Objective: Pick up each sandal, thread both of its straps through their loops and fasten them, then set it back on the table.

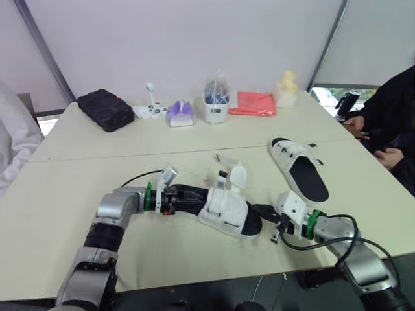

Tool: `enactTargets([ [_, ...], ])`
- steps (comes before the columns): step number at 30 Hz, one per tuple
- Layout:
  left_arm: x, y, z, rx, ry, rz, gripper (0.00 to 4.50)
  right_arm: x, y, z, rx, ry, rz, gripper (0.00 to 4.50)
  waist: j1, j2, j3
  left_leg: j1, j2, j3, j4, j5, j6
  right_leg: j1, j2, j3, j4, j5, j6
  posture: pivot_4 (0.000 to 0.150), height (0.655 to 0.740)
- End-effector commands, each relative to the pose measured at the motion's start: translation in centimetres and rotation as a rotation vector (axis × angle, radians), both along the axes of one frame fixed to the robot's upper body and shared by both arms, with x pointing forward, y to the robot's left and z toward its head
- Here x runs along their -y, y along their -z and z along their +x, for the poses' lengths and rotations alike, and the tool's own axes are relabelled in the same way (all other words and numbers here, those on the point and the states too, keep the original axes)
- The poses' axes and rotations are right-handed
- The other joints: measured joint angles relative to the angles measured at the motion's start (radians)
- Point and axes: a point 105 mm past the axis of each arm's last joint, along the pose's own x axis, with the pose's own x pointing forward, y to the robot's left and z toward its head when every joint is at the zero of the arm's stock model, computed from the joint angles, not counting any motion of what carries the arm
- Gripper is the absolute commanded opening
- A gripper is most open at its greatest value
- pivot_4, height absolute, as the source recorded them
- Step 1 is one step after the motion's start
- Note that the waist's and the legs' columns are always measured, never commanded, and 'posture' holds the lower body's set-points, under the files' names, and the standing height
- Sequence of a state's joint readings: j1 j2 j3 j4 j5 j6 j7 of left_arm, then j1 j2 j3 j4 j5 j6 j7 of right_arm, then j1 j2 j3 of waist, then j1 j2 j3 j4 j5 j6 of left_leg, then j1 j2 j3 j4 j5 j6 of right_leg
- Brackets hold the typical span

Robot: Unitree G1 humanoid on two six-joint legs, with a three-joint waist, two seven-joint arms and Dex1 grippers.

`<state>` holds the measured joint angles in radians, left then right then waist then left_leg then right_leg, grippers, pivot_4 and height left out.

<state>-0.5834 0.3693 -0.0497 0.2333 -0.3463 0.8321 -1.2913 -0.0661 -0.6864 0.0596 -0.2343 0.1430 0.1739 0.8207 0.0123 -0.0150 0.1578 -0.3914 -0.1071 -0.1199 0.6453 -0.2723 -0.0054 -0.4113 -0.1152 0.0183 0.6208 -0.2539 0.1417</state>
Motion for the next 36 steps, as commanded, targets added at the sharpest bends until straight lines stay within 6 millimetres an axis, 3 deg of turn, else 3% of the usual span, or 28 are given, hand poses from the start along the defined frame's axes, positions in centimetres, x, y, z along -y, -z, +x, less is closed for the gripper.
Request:
enactTargets([
  [1, 1.7, -1.5, -1.6, 0.025, 0.083, -0.044, 2.83, 0.0, -1.3, -0.6, 0.005, -0.026, 0.013, 0.0, 0.0, 0.0, 0.0, 0.0, 0.0, 0.0, 0.0, 0.0, 0.0, 0.0, 0.0, 0.0, 0.0, 0.0, 0.0, 0.15, 0.74],
  [5, 2.0, -1.6, -1.9, 0.033, 0.077, -0.03, 2.83, 1.4, -2.4, 0.0, 0.02, 0.008, 0.001, 0.0, 0.001, 0.001, 0.001, 0.0, 0.0, 0.0, 0.0, 0.0, -0.001, 0.001, -0.001, 0.0, -0.001, 0.0, 0.0, 0.15, 0.74],
  [8, 0.4, -2.0, -1.1, 0.072, 0.029, 0.003, 2.83, 1.4, -1.9, -0.4, -0.024, -0.021, 0.006, 0.0, -0.002, 0.001, 0.001, 0.0, 0.0, 0.0, 0.0, 0.0, 0.0, 0.001, -0.001, 0.0, -0.001, 0.0, 0.0, 0.15, 0.74],
  [12, -3.2, -3.6, 0.8, 0.134, -0.034, 0.039, 2.83, 1.1, 0.2, -0.4, -0.097, -0.078, -0.011, 0.0, -0.002, 0.001, 0.001, 0.0, 0.001, 0.0, 0.0, 0.001, -0.002, 0.0, 0.0, -0.001, 0.0, 0.0, 0.0, 0.15, 0.74],
  [15, -3.8, -5.2, 3.6, 0.131, -0.132, -0.019, 2.83, 1.2, 1.3, 0.1, -0.117, -0.101, -0.036, 0.0, 0.001, 0.001, 0.001, 0.001, 0.0, 0.001, 0.001, 0.001, -0.002, 0.001, -0.001, -0.001, -0.001, 0.0, 0.0, 0.15, 0.74],
  [18, -2.8, -6.6, 6.0, 0.07, -0.206, -0.133, 2.83, 1.2, 2.1, 0.5, -0.12, -0.127, -0.067, 0.0, 0.004, 0.0, 0.001, 0.001, -0.001, -0.003, 0.003, 0.001, -0.002, 0.004, -0.001, -0.005, -0.002, 0.0, 0.0, 0.15, 0.74],
  [21, -1.2, -6.7, 7.6, 0.005, -0.238, -0.188, 2.83, 1.1, 2.3, 0.8, -0.119, -0.138, -0.066, 0.0, -0.002, 0.0, 0.001, 0.001, -0.001, -0.003, 0.004, 0.002, -0.003, 0.006, -0.001, -0.005, -0.002, 0.001, 0.001, 0.15, 0.74],
  [28, 3.3, -4.7, 9.3, -0.18, -0.283, -0.21, 2.83, 0.4, 2.9, 1.2, -0.102, -0.165, -0.082, 0.0, -0.013, -0.001, 0.001, 0.001, -0.001, -0.002, 0.004, 0.002, -0.004, 0.004, 0.0, -0.005, -0.001, 0.001, 0.002, 0.15, 0.74],
  [36, 6.1, -4.5, 10.8, -0.284, -0.432, -0.232, 2.83, -0.3, 3.1, 1.4, -0.069, -0.146, -0.059, 0.0, -0.028, -0.001, 0.001, 0.002, 0.0, -0.002, 0.004, 0.003, -0.004, 0.003, 0.001, -0.004, 0.002, 0.001, 0.002, 0.15, 0.74],
])
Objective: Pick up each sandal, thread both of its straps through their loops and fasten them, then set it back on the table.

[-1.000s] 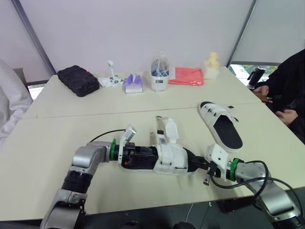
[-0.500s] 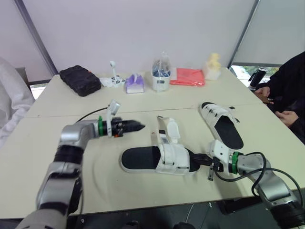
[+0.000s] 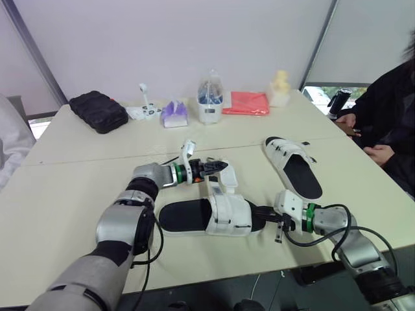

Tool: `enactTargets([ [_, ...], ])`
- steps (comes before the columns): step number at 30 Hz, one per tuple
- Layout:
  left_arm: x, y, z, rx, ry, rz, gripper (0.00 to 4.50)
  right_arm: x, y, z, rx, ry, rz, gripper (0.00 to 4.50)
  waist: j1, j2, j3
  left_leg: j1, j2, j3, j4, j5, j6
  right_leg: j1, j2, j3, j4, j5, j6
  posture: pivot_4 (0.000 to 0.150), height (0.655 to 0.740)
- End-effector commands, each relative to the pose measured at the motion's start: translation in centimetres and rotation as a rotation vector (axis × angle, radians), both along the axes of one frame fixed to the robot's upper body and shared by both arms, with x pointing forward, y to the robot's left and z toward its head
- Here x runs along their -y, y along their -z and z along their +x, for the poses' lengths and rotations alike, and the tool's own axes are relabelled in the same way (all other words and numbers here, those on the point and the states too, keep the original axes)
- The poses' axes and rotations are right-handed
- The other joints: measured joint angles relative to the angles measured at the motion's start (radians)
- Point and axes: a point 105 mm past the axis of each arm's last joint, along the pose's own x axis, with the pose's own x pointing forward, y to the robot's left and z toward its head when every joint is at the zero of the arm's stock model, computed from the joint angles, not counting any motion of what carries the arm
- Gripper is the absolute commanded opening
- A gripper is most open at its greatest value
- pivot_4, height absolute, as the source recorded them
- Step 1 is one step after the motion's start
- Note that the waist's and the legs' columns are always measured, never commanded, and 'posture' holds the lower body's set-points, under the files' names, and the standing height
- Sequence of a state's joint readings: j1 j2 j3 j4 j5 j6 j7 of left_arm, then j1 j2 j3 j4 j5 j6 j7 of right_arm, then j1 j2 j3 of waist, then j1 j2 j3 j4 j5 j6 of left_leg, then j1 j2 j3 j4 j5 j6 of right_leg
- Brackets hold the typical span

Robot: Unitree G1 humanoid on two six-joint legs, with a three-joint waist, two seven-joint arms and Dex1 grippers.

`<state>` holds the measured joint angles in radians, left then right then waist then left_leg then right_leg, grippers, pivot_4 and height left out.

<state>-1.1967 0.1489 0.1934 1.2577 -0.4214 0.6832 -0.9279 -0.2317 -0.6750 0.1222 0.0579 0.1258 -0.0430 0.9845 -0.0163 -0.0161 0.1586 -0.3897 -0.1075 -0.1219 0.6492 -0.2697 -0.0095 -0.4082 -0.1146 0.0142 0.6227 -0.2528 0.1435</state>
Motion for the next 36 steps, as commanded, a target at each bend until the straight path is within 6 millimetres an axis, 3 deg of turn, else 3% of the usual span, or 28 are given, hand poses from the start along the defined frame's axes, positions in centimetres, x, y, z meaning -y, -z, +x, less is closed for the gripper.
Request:
enactTargets([
  [1, 0.6, -1.8, 1.7, 0.023, -0.13, -0.035, 2.83, -0.4, 2.2, -0.6, -0.061, 0.015, -0.026, 0.0, 0.003, 0.0, 0.0, 0.0, 0.0, 0.0, 0.0, 0.0, 0.0, 0.0, 0.0, 0.0, 0.0, 0.0, 0.0, 0.15, 0.74],
  [4, 1.2, -1.6, 2.6, -0.001, -0.234, -0.019, 2.83, -0.8, 2.4, -0.8, -0.059, 0.021, -0.014, 0.0, 0.004, 0.0, 0.0, 0.0, 0.0, 0.0, 0.0, 0.0, 0.0, 0.0, 0.0, 0.0, 0.001, 0.0, 0.0, 0.15, 0.74],
  [9, 2.1, -0.5, 2.5, 0.012, -0.243, 0.054, 2.83, -1.4, 2.5, -1.0, -0.045, 0.035, -0.001, 0.0, 0.002, 0.0, 0.0, 0.001, 0.0, 0.002, 0.0, 0.0, -0.001, -0.001, 0.0, 0.001, 0.003, 0.0, 0.0, 0.15, 0.74],
  [15, 2.1, -0.1, 2.5, 0.036, -0.242, 0.078, 0.07, -1.8, 2.4, -0.8, -0.014, 0.056, 0.005, 0.0, 0.001, 0.0, 0.0, 0.003, 0.0, 0.004, 0.0, 0.0, 0.0, -0.001, 0.0, 0.003, 0.005, 0.0, 0.0, 0.15, 0.74],
  [22, 1.9, -2.0, 2.8, 0.104, -0.222, 0.047, 0.01, -2.0, 2.7, -0.8, -0.015, 0.071, 0.011, 0.0, 0.001, 0.0, 0.0, 0.003, 0.0, 0.004, 0.0, 0.0, 0.0, -0.001, 0.0, 0.003, 0.006, 0.0, 0.0, 0.15, 0.74],
  [27, 2.5, -4.3, 2.2, 0.426, -0.037, 0.214, 0.01, -1.7, 3.0, -0.7, -0.026, 0.073, 0.005, 0.0, 0.001, 0.0, 0.0, 0.004, 0.0, 0.005, 0.0, 0.0, 0.0, -0.001, 0.0, 0.003, 0.006, 0.0, 0.0, 0.15, 0.74],
  [30, 3.1, -5.5, 1.3, 0.768, 0.132, 0.373, 0.01, -1.4, 3.2, -0.7, -0.033, 0.075, 0.001, 0.0, 0.001, 0.0, 0.0, 0.005, 0.0, 0.005, 0.0, 0.0, -0.001, 0.0, 0.0, 0.003, 0.006, 0.0, 0.0, 0.15, 0.74],
  [31, 3.2, -5.6, 1.1, 0.849, 0.165, 0.411, 0.01, -1.4, 3.3, -0.6, -0.035, 0.075, 0.001, 0.0, 0.002, 0.0, 0.0, 0.005, 0.0, 0.005, 0.0, 0.0, -0.001, 0.0, 0.0, 0.003, 0.006, 0.0, 0.0, 0.15, 0.74],
  [34, 2.8, -4.5, -0.9, 1.422, 0.321, 0.662, 0.01, -1.3, 3.6, -0.7, -0.049, 0.071, 0.0, 0.0, -0.001, 0.0, -0.001, 0.006, 0.001, 0.007, -0.001, 0.0, -0.001, 0.0, 0.0, 0.005, 0.006, 0.0, 0.0, 0.15, 0.74],
  [36, 2.6, -3.6, -2.2, 1.606, 0.389, 0.698, 0.01, -1.2, 3.8, -0.6, -0.054, 0.069, -0.002, 0.0, 0.003, 0.0, -0.001, 0.011, 0.001, 0.008, -0.004, 0.0, -0.001, 0.001, 0.0, 0.007, 0.005, 0.0, 0.0, 0.15, 0.74],
])
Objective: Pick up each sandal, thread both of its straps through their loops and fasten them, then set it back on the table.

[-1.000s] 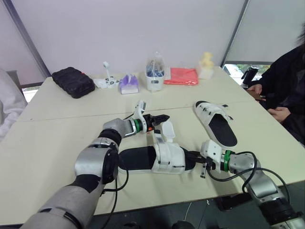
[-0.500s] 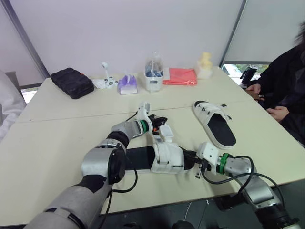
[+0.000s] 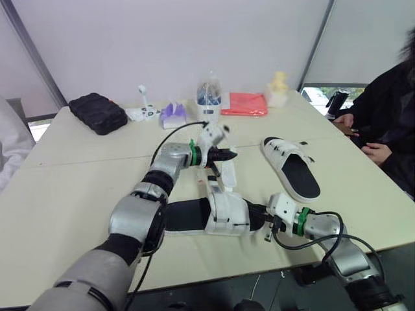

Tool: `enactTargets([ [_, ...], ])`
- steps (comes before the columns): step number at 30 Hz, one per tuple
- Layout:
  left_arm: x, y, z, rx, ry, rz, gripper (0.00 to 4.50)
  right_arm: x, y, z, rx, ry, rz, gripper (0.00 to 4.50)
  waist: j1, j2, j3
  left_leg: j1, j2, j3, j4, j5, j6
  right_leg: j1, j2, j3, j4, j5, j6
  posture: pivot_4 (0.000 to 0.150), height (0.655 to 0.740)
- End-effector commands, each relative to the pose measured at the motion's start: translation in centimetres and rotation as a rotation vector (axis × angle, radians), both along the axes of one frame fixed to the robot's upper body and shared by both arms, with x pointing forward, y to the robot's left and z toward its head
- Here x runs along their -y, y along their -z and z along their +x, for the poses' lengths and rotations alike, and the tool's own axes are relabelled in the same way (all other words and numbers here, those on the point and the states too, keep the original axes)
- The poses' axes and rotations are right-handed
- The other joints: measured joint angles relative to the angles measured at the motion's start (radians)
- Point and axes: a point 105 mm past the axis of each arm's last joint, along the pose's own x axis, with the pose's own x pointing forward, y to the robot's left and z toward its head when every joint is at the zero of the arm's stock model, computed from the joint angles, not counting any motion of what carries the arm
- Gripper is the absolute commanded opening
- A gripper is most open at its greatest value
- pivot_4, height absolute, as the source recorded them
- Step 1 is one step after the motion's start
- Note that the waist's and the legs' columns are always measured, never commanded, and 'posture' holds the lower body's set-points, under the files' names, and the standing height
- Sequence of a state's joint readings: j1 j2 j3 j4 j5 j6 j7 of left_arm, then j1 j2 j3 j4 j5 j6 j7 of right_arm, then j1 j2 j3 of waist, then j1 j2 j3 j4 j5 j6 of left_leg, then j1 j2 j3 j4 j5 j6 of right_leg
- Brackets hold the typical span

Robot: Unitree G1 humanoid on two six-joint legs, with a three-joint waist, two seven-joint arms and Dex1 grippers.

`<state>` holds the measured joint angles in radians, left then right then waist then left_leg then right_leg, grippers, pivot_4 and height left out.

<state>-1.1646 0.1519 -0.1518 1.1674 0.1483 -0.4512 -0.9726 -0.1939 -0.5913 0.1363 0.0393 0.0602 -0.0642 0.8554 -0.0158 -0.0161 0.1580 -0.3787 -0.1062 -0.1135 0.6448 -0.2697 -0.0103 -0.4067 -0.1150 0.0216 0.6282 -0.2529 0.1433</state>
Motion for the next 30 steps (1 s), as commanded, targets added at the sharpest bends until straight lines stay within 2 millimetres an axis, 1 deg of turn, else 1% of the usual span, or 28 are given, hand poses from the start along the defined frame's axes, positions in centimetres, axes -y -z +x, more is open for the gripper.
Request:
enactTargets([
  [1, 0.0, -0.4, -2.5, 0.436, 0.183, 0.128, 0.01, 0.3, 2.9, -0.8, -0.115, -0.006, -0.042, 0.0, 0.004, 0.0, 0.0, 0.001, 0.0, 0.0, 0.0, 0.0, 0.0, 0.001, 0.0, 0.0, 0.0, 0.0, 0.0, 0.15, 0.74],
  [2, -0.2, -0.4, -3.1, 0.534, 0.213, 0.144, 0.01, 0.4, 3.0, -0.7, -0.117, -0.006, -0.044, 0.0, 0.005, -0.001, 0.0, 0.002, 0.0, 0.0, 0.0, 0.0, 0.0, 0.002, 0.0, 0.0, 0.0, 0.0, 0.0, 0.15, 0.74],
  [3, -0.3, -0.4, -3.5, 0.67, 0.237, 0.179, 0.01, 0.5, 3.1, -0.6, -0.119, -0.005, -0.046, 0.0, 0.005, -0.003, 0.0, 0.002, 0.0, 0.0, 0.0, -0.001, 0.001, 0.002, 0.0, 0.0, 0.0, 0.0, 0.0, 0.15, 0.74],
  [4, -0.4, -0.4, -3.9, 0.746, 0.258, 0.189, 0.01, 0.5, 3.1, -0.6, -0.121, -0.005, -0.046, 0.0, 0.007, -0.005, 0.0, 0.002, 0.0, 0.0, 0.001, -0.002, 0.003, 0.002, 0.0, 0.001, 0.0, 0.0, 0.0, 0.15, 0.74],
  [6, -0.7, -1.4, -3.8, 0.846, 0.225, 0.14, 0.01, 0.7, 3.2, -0.5, -0.125, -0.005, -0.048, 0.0, 0.01, -0.007, -0.002, 0.003, -0.001, 0.0, 0.001, -0.003, 0.005, 0.004, 0.0, 0.001, 0.0, 0.0, 0.0, 0.15, 0.74],
  [9, -0.8, -2.7, -3.8, 0.976, 0.184, 0.081, 0.01, 0.8, 3.3, -0.4, -0.131, -0.006, -0.051, 0.0, 0.01, -0.008, -0.002, 0.004, -0.001, -0.001, 0.002, -0.005, 0.008, 0.006, 0.0, 0.001, 0.0, 0.0, 0.0, 0.15, 0.74],
  [11, -0.7, -3.1, -3.8, 1.028, 0.175, 0.057, 0.01, 0.9, 3.4, -0.3, -0.132, -0.006, -0.052, 0.0, 0.008, -0.008, -0.002, 0.004, -0.001, -0.001, 0.002, -0.004, 0.008, 0.005, 0.0, 0.001, 0.0, 0.0, 0.0, 0.15, 0.74],
  [14, -0.4, -3.0, -4.1, 1.104, 0.208, 0.066, 0.01, 1.0, 3.4, -0.1, -0.134, -0.005, -0.053, 0.0, 0.006, -0.008, -0.002, 0.004, -0.001, -0.001, 0.002, -0.004, 0.008, 0.005, 0.0, 0.0, 0.0, 0.0, 0.0, 0.15, 0.74],
  [15, -0.4, -2.6, -4.3, 1.131, 0.227, 0.078, 0.01, 1.0, 3.4, 0.0, -0.133, -0.003, -0.053, 0.0, 0.006, -0.008, -0.002, 0.004, -0.001, -0.001, 0.002, -0.004, 0.008, 0.005, 0.0, 0.0, 0.0, 0.0, 0.0, 0.15, 0.74],
  [17, -0.5, -2.2, -4.3, 1.13, 0.223, 0.066, 0.01, 1.0, 3.3, 0.3, -0.131, -0.001, -0.052, 0.0, 0.005, -0.008, -0.002, 0.005, -0.001, -0.001, 0.002, -0.004, 0.008, 0.005, 0.0, 0.0, 0.0, 0.0, 0.0, 0.15, 0.74],
  [22, 0.1, -2.6, -5.8, 1.082, 0.268, -0.058, 0.01, 1.0, 3.5, 0.4, -0.133, 0.0, -0.053, 0.0, 0.008, -0.008, -0.002, 0.005, -0.001, -0.001, 0.002, -0.004, 0.008, 0.006, 0.0, 0.0, 0.001, 0.0, 0.0, 0.15, 0.74],
  [27, 0.5, -2.4, -6.6, 1.069, 0.316, -0.08, 0.01, 1.0, 3.6, 0.5, -0.135, -0.001, -0.054, 0.0, 0.006, -0.008, -0.002, 0.005, -0.001, -0.001, 0.002, -0.004, 0.008, 0.006, 0.0, 0.0, 0.001, 0.0, 0.0, 0.15, 0.74],
  [28, 0.6, -2.3, -6.9, 1.071, 0.338, -0.076, 0.26, 1.0, 3.6, 0.5, -0.136, -0.002, -0.054, 0.0, 0.006, -0.008, -0.002, 0.005, -0.001, -0.001, 0.002, -0.004, 0.008, 0.006, 0.0, 0.0, 0.001, 0.0, 0.0, 0.15, 0.74],
  [30, 0.7, -1.8, -7.1, 1.063, 0.362, -0.055, 0.92, 0.9, 3.6, 0.6, -0.136, -0.003, -0.054, 0.0, 0.007, -0.008, -0.002, 0.005, -0.001, -0.001, 0.002, -0.004, 0.008, 0.006, 0.0, 0.0, 0.001, 0.0, 0.0, 0.15, 0.74],
])
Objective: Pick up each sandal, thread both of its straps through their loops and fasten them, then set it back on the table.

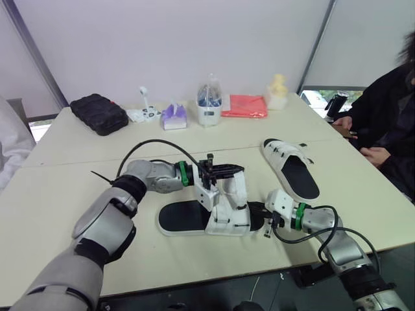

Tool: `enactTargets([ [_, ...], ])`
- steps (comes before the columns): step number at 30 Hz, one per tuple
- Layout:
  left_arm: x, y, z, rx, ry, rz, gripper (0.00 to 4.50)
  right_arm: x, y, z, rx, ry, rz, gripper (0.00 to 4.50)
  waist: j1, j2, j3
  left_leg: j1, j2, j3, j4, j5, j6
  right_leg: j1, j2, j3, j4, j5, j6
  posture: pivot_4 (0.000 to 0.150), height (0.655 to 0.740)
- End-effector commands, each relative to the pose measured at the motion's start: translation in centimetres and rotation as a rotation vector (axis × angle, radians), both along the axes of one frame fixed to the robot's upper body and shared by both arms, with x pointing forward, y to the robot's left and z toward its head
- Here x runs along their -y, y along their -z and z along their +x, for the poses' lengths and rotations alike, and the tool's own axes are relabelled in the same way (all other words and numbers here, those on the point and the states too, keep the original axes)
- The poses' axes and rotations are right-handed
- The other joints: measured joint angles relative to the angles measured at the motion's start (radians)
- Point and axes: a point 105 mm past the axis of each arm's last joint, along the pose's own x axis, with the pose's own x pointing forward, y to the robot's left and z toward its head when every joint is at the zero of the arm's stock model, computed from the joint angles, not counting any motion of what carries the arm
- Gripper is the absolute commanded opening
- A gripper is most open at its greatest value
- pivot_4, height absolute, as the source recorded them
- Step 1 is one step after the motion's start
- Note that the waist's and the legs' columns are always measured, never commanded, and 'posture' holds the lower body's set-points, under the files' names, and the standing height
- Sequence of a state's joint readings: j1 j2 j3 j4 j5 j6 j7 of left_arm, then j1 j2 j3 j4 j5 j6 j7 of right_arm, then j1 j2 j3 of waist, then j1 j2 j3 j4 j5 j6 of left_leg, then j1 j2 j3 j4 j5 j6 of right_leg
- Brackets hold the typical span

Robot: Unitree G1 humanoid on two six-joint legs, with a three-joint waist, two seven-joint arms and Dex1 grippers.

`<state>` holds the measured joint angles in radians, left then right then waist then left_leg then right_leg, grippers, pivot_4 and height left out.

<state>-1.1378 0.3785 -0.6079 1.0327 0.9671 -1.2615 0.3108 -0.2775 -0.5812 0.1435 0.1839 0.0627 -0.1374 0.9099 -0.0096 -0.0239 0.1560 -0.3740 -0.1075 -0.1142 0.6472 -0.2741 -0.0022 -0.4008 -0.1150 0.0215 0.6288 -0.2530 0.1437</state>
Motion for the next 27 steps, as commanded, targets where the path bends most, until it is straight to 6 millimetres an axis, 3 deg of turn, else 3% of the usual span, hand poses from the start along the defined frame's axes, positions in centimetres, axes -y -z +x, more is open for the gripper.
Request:
enactTargets([
  [1, 0.5, -0.6, -0.7, 0.018, 0.048, -0.002, 1.38, 0.6, 3.4, -0.7, -0.129, 0.03, -0.051, 0.0, 0.0, 0.0, 0.0, 0.0, 0.0, 0.0, 0.0, 0.0, 0.0, 0.0, 0.0, 0.0, 0.0, 0.0, 0.0, 0.15, 0.74],
  [4, 0.1, 0.3, -0.9, 0.013, 0.049, 0.047, 2.86, 0.6, 3.5, -0.6, -0.13, 0.03, -0.051, 0.0, -0.001, 0.0, 0.0, 0.001, 0.0, 0.0, 0.0, 0.0, 0.0, 0.001, 0.0, 0.0, 0.0, 0.0, 0.0, 0.15, 0.74],
  [10, -1.8, -0.1, -0.1, -0.029, -0.017, 0.015, 2.86, 0.6, 3.6, -0.3, -0.134, 0.032, -0.05, 0.0, -0.001, 0.0, -0.001, 0.001, 0.0, 0.0, 0.0, 0.0, 0.0, 0.001, 0.0, 0.0, 0.0, 0.0, 0.0, 0.15, 0.74],
  [15, -4.3, -0.2, 0.8, -0.173, -0.118, -0.047, 2.86, 0.6, 3.8, -0.3, -0.137, 0.029, -0.049, 0.0, -0.004, 0.001, -0.002, 0.002, 0.0, 0.0, 0.0, 0.0, 0.0, 0.001, 0.0, 0.0, 0.0, 0.0, 0.0, 0.15, 0.74],
  [18, -5.0, -1.0, 1.7, -0.613, -0.247, -0.238, 2.86, 0.8, 4.0, -0.3, -0.144, 0.028, -0.051, 0.0, -0.007, 0.004, -0.003, 0.002, 0.0, 0.0, 0.0, -0.001, 0.001, 0.001, 0.0, 0.0, 0.001, 0.0, 0.0, 0.15, 0.74],
  [20, -4.4, -1.1, -0.3, -0.953, -0.184, -0.278, 2.86, 0.9, 4.2, -0.4, -0.152, 0.029, -0.055, 0.0, -0.009, 0.004, -0.003, 0.0, 0.001, -0.001, 0.001, -0.001, 0.002, 0.0, -0.001, 0.0, 0.002, 0.0, 0.0, 0.15, 0.74],
  [24, -3.0, -0.7, -4.7, -1.438, -0.097, -0.228, 2.86, 1.3, 4.6, -0.6, -0.167, 0.031, -0.062, 0.0, -0.006, 0.004, -0.004, 0.002, 0.001, -0.002, 0.001, -0.001, 0.002, 0.002, 0.0, 0.001, 0.001, 0.0, -0.001, 0.15, 0.74],
  [27, -2.6, -0.6, -6.3, -1.624, -0.07, -0.22, 2.86, 1.4, 4.8, -0.9, -0.177, 0.034, -0.063, 0.0, -0.004, 0.006, -0.005, 0.007, 0.001, -0.002, 0.001, -0.002, 0.003, 0.007, 0.0, 0.001, 0.0, 0.0, -0.001, 0.15, 0.74],
])
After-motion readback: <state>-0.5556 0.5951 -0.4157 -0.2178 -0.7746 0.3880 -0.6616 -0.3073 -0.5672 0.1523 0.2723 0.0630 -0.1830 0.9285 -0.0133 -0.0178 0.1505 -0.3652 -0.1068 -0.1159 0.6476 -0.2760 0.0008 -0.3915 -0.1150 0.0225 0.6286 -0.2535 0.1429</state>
